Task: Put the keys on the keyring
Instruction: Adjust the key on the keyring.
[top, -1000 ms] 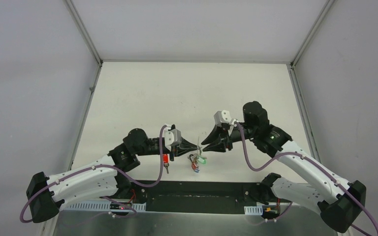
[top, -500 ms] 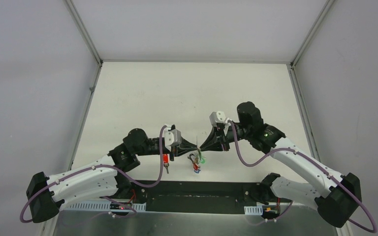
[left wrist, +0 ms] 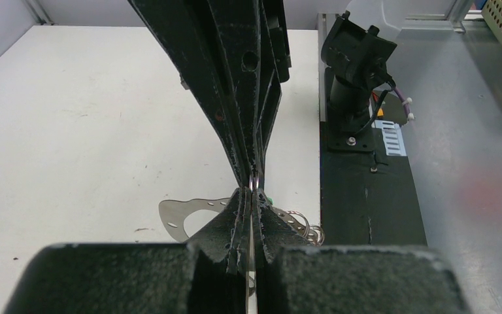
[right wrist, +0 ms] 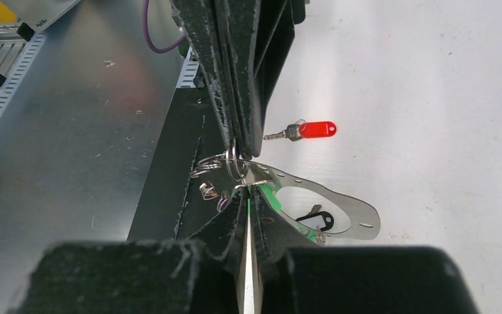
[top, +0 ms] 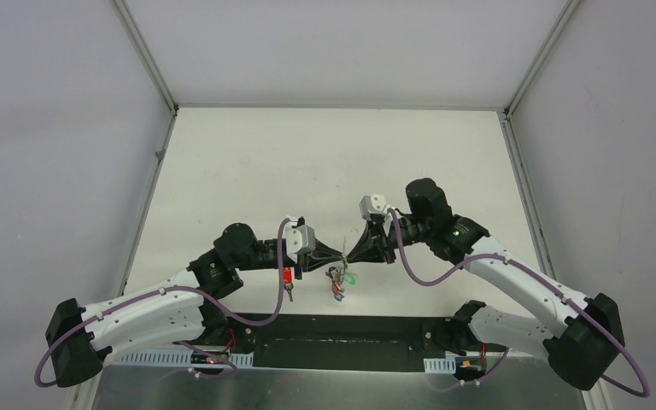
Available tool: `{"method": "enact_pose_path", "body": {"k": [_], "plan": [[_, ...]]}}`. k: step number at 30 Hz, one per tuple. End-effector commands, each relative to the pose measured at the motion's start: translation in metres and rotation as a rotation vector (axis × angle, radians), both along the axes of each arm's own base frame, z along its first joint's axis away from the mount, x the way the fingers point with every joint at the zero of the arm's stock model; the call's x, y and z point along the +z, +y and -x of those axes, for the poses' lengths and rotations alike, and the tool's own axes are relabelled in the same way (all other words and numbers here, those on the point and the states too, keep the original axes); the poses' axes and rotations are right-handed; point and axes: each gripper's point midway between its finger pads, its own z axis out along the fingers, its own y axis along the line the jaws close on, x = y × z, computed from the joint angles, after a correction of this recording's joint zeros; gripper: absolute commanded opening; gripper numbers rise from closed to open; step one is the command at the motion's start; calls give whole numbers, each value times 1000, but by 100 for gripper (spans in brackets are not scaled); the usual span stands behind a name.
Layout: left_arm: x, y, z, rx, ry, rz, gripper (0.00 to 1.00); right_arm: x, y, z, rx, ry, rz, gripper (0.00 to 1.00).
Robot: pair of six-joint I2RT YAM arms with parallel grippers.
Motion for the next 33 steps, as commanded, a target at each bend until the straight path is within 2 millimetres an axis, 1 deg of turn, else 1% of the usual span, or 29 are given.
{"method": "enact_pose_path", "body": {"k": [1, 4, 6, 8, 11, 12, 14, 16, 23, 26, 31, 33], "plan": [[49, 0, 5, -18, -103, 130, 0, -12, 1, -6, -12, 8, 34, 4], [48, -1, 5, -19, -102, 128, 0, -13, 3, -7, -7, 21, 41, 5], [48, -1, 5, -19, -101, 127, 0, -11, 4, -8, -8, 17, 38, 7], [47, -1, 5, -17, -98, 126, 0, -7, 4, -9, -16, 4, 31, 16], [46, -1, 5, -15, -96, 124, 0, 0, 2, -10, -33, -23, 18, 37], [45, -1, 5, -17, -96, 124, 0, 3, 1, -9, -37, -34, 11, 42], [44, 0, 5, -16, -93, 123, 0, 8, -2, -8, -50, -62, -5, 47], [43, -1, 5, -17, -90, 121, 0, 14, -5, -7, -60, -90, -28, 49], [43, -1, 6, -22, -88, 120, 0, 37, -3, 0, -39, -129, -131, 50], [42, 0, 6, -22, -87, 121, 0, 39, 0, 1, -21, -115, -143, 48], [42, 0, 7, -20, -86, 122, 0, 39, 5, 1, 10, -92, -146, 34], [43, 0, 6, -19, -86, 124, 0, 39, 6, 2, 20, -81, -149, 29]]}}
